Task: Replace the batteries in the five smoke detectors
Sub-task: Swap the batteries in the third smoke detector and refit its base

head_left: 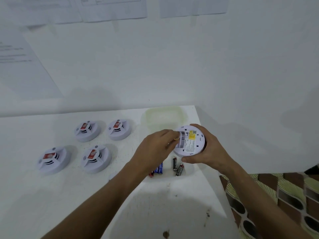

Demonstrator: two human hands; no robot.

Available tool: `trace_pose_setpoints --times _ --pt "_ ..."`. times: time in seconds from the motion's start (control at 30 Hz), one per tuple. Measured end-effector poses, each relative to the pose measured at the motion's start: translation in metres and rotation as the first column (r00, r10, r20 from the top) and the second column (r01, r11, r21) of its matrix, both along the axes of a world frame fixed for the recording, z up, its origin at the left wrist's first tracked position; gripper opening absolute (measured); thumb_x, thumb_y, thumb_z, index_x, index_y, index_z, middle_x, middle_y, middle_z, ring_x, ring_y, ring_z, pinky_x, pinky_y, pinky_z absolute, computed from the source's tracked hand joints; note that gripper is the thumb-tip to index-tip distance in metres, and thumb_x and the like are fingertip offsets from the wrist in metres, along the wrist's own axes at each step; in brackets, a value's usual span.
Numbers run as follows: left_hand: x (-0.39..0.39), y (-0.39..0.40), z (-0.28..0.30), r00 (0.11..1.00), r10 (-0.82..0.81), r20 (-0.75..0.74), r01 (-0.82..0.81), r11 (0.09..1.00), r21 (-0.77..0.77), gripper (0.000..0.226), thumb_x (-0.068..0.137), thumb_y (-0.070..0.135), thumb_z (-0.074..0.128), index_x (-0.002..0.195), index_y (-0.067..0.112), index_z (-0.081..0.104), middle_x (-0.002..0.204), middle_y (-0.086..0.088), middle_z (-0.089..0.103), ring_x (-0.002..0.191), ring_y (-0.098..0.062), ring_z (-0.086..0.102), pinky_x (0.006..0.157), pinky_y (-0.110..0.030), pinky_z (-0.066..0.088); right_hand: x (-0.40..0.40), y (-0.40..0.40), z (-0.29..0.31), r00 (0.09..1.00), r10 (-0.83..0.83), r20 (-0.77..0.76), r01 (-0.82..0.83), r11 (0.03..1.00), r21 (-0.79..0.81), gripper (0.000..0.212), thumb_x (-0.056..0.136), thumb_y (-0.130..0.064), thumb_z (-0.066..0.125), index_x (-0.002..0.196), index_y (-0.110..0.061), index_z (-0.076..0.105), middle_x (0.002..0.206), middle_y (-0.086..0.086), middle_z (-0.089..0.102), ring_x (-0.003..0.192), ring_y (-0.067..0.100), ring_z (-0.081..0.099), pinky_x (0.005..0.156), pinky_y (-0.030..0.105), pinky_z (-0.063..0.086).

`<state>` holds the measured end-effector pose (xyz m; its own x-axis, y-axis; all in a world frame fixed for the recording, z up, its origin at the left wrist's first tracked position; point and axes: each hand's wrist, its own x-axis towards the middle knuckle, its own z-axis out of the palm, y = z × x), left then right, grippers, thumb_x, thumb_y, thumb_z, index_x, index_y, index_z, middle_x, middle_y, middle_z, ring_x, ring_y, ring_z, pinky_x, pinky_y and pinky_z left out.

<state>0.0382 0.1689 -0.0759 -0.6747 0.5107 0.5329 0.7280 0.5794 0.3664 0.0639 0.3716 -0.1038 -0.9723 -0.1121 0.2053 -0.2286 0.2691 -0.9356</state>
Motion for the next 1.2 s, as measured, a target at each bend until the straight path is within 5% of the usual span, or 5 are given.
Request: trace_pose_setpoints --times 0.33,0.57,0.8,1.03,1.2 --pt "0.004 -0.009 -0.007 0.97 -0.044 0.239 -0.01 0.975 0.221 0.01 0.08 0.022 0.076 0.086 0.014 0.077 0.098 0.002 0.068 0.089 -0.005 0.062 0.072 -0.014 0.052 0.006 -0.003 0.005 1.0 -0.011 -0.004 0.011 1.0 -0.012 0.083 0.052 -0.001 0.093 0.12 -0.03 0.055 0.113 -0.015 0.066 0.105 0.005 0.063 0.083 0.016 0.052" --pt "-0.002 -0.014 0.02 0.564 -0.041 0.825 -0.257 0.94 0.223 0.071 0.066 0.031 0.088 0.129 0.026 0.054 0.102 0.006 0.072 0.085 -0.011 0.072 0.082 -0.037 0.059 0.007 -0.002 0.007 0.998 0.044 0.042 -0.042 0.998 -0.037 0.089 0.054 0.004 0.092 0.13 -0.019 0.054 0.115 -0.009 0.067 0.108 0.013 0.063 0.082 0.026 0.057" --pt "-0.007 -0.017 0.029 0.426 -0.208 0.88 -0.233 0.915 0.329 0.047 0.074 0.007 0.081 0.118 0.01 0.064 0.092 -0.007 0.076 0.082 -0.022 0.073 0.072 -0.031 0.06 0.003 -0.006 0.01 0.995 0.079 0.062 -0.076 0.996 -0.054 0.089 0.054 0.005 0.092 0.131 -0.02 0.055 0.117 -0.004 0.066 0.11 0.017 0.062 0.082 0.033 0.059" --pt "-0.025 -0.014 0.019 0.464 -0.184 0.867 -0.246 0.913 0.325 0.031 0.086 0.022 0.071 0.115 0.012 0.066 0.096 -0.007 0.075 0.087 -0.023 0.072 0.072 -0.032 0.06 -0.006 -0.005 0.011 0.997 0.054 0.047 -0.052 0.997 -0.05 0.088 0.055 0.005 0.092 0.131 -0.017 0.054 0.118 -0.005 0.066 0.11 0.015 0.062 0.083 0.028 0.057" --pt "-0.063 -0.024 0.006 0.668 0.147 0.729 -0.274 0.96 0.057 0.035 0.09 0.029 0.065 0.117 0.007 0.065 0.09 -0.003 0.072 0.072 -0.015 0.07 0.062 -0.027 0.058 -0.01 0.004 0.012 0.998 0.023 0.056 -0.02 0.999 -0.045 0.084 0.055 0.007 0.09 0.125 -0.026 0.056 0.115 -0.013 0.067 0.108 0.005 0.062 0.082 0.023 0.056"
